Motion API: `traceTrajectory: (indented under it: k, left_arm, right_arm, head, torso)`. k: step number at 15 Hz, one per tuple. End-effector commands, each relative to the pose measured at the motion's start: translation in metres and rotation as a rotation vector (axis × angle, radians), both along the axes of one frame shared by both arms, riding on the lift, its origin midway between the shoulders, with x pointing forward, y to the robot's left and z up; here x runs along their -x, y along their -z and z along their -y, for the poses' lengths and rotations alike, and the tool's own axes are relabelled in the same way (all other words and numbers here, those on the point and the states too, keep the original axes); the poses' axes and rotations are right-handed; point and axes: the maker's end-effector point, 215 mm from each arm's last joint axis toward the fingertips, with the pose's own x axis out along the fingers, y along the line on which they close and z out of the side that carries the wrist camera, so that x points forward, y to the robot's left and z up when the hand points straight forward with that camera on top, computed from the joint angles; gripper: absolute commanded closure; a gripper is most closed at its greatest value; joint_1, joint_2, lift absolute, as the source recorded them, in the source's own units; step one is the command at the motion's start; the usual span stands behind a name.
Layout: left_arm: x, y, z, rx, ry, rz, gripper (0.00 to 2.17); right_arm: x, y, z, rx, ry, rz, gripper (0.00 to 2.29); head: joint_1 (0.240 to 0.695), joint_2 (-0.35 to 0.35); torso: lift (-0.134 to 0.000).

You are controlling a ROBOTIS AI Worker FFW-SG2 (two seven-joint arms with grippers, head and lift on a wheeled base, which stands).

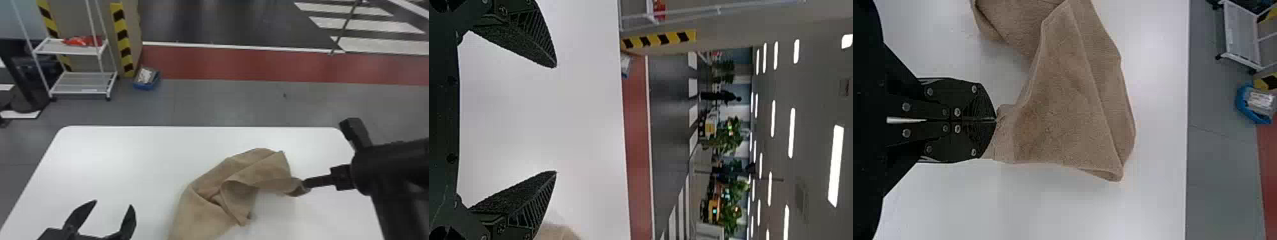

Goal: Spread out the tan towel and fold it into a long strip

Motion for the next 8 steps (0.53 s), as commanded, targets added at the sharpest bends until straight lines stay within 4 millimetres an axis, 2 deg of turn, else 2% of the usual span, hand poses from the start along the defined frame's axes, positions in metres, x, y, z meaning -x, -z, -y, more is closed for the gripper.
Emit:
traceTrajectory:
  k: [1, 3, 4, 6, 8]
  left_arm:
    - [0.01, 0.017, 0.026, -0.008, 0.125, -0.063, 0.15]
    - [0.022, 0.033, 0.058, -0.041, 0.254, -0.109, 0.15]
    - [0.029, 0.042, 0.068, -0.04, 0.279, -0.127, 0.14]
    - [0.038, 0.05, 0.084, -0.045, 0.328, -0.145, 0.14]
    - [0.051, 0.066, 0.1, -0.038, 0.379, -0.205, 0.14]
  right_arm:
    - [-0.014, -0.02, -0.003, -0.055, 0.064, 0.018, 1.78]
    - [-0.018, -0.021, 0.001, -0.038, 0.136, -0.003, 1.78]
    - [-0.02, -0.023, -0.003, -0.044, 0.15, -0.01, 1.78]
    - [-0.03, -0.032, -0.002, -0.033, 0.156, 0.005, 1.78]
    - [-0.031, -0.032, -0.001, -0.03, 0.158, 0.004, 1.78]
  head:
    - [0.695, -0.143]
    - [0.695, -0.179]
    - [0.695, -0.215]
    - [0.695, -0.24]
    - [0.695, -0.266]
  torso:
    - [0.0]
    - [0.0]
    - [0.0]
    - [0.0]
    - [0.0]
